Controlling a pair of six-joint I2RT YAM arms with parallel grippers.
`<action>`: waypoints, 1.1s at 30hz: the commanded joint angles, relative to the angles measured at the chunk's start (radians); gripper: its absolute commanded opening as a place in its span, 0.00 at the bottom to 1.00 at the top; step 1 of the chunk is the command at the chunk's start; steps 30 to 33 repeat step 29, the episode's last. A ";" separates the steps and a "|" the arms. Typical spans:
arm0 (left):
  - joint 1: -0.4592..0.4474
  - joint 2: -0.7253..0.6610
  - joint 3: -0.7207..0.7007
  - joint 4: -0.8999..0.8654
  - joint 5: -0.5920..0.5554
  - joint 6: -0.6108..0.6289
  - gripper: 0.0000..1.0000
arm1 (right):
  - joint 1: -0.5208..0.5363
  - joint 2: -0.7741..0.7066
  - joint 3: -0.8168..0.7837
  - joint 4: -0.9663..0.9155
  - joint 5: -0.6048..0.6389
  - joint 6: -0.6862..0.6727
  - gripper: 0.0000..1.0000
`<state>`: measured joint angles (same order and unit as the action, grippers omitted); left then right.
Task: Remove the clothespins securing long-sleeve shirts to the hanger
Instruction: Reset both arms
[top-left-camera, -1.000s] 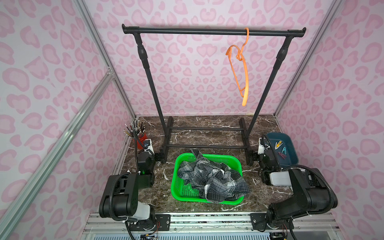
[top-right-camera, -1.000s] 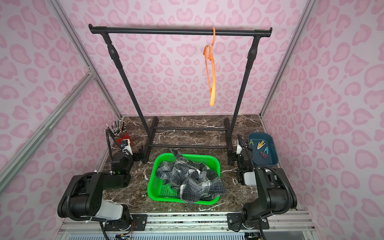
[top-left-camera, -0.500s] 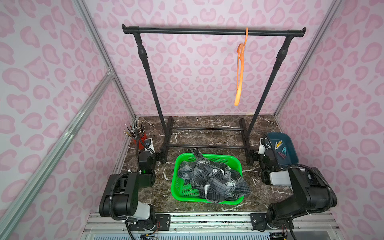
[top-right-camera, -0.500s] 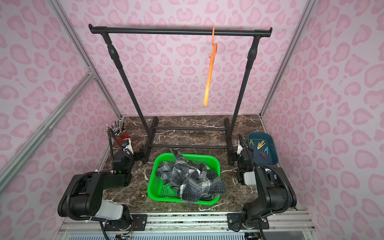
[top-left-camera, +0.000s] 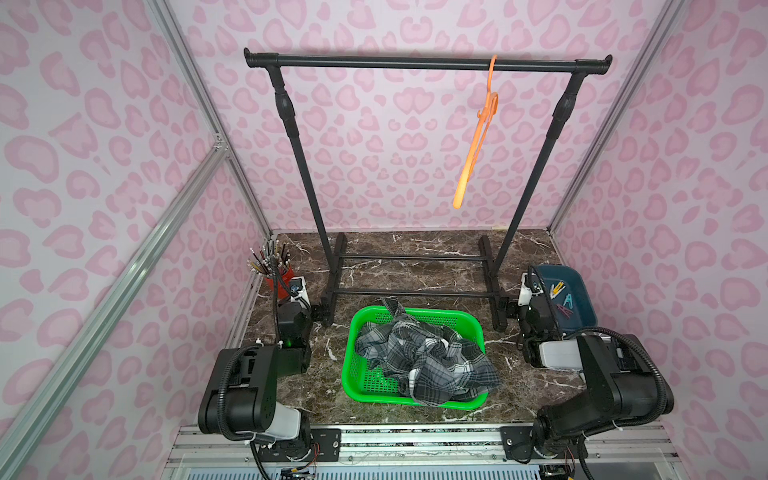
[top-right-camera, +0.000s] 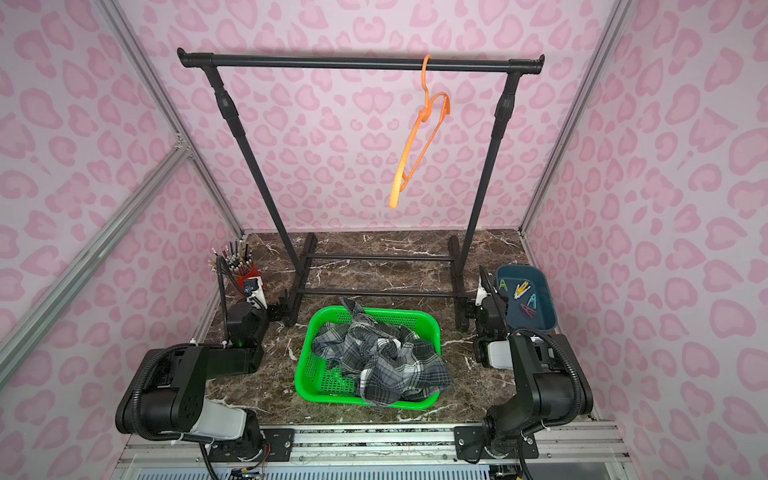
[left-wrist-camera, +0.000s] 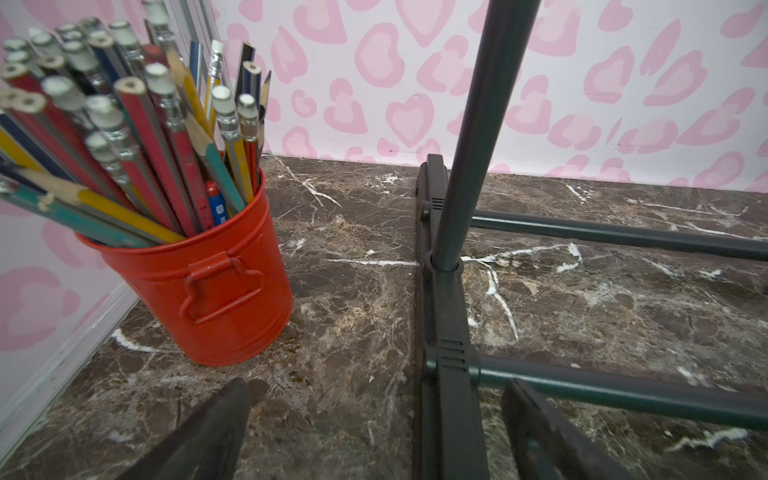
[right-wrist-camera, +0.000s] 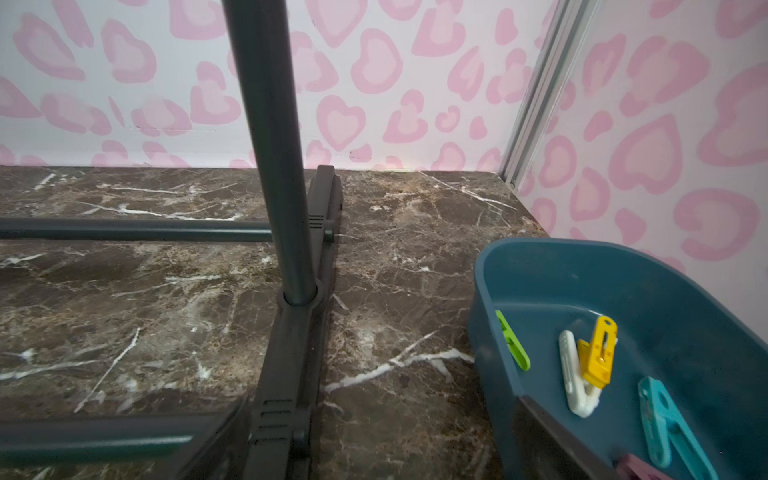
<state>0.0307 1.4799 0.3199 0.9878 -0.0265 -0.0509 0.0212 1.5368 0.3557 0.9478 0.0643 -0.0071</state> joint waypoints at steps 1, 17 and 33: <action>0.000 0.001 0.007 0.012 -0.004 0.007 0.97 | 0.002 0.003 -0.001 -0.004 0.026 0.013 1.00; 0.000 0.001 0.007 0.012 -0.004 0.006 0.97 | 0.001 0.000 0.004 -0.019 0.025 0.013 1.00; 0.000 0.000 0.007 0.012 -0.003 0.006 0.97 | -0.005 0.000 0.002 -0.014 0.002 0.013 1.00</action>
